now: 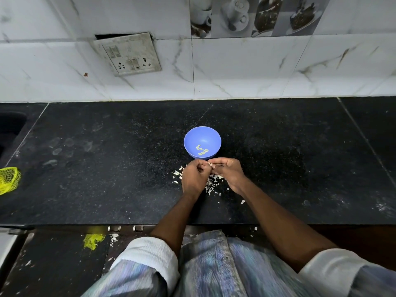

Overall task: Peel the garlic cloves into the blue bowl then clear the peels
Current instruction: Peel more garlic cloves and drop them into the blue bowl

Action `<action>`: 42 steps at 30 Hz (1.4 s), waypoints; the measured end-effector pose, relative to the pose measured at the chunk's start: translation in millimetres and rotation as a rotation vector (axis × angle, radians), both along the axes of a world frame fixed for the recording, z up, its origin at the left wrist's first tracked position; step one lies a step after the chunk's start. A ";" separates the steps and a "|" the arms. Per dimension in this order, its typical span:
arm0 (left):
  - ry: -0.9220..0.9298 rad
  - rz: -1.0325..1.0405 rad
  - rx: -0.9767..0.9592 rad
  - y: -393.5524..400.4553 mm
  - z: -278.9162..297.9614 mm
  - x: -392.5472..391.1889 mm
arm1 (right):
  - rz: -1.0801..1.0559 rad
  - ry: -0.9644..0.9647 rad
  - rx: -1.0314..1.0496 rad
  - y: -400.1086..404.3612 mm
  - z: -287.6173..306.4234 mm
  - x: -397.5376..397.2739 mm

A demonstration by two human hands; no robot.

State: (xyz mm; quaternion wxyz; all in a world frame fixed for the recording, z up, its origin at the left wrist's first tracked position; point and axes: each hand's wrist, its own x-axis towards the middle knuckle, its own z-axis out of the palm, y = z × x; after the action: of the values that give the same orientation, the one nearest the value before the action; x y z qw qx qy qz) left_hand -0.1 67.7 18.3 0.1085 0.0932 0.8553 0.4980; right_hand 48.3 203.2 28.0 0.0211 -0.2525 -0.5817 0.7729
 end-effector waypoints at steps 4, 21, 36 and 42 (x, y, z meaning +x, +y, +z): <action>-0.031 -0.005 0.047 0.1 0.5 -0.6 | -0.007 -0.033 -0.056 2.3 0.1 -1.4; 0.003 0.073 -0.047 -5.0 4.0 -2.0 | -0.101 -0.102 -0.052 11.6 -0.7 0.8; 0.172 -0.103 -0.250 -5.5 8.9 6.3 | -0.059 -0.102 0.115 4.6 3.1 3.6; 0.206 -0.061 -0.328 -4.2 10.8 7.4 | -0.030 -0.051 0.136 3.1 2.9 5.8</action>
State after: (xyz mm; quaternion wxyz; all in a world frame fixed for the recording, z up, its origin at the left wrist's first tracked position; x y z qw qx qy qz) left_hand 7.3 63.5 29.1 0.0492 0.1505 0.9283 0.3365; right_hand 54.2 206.3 30.9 0.0349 -0.2790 -0.6292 0.7246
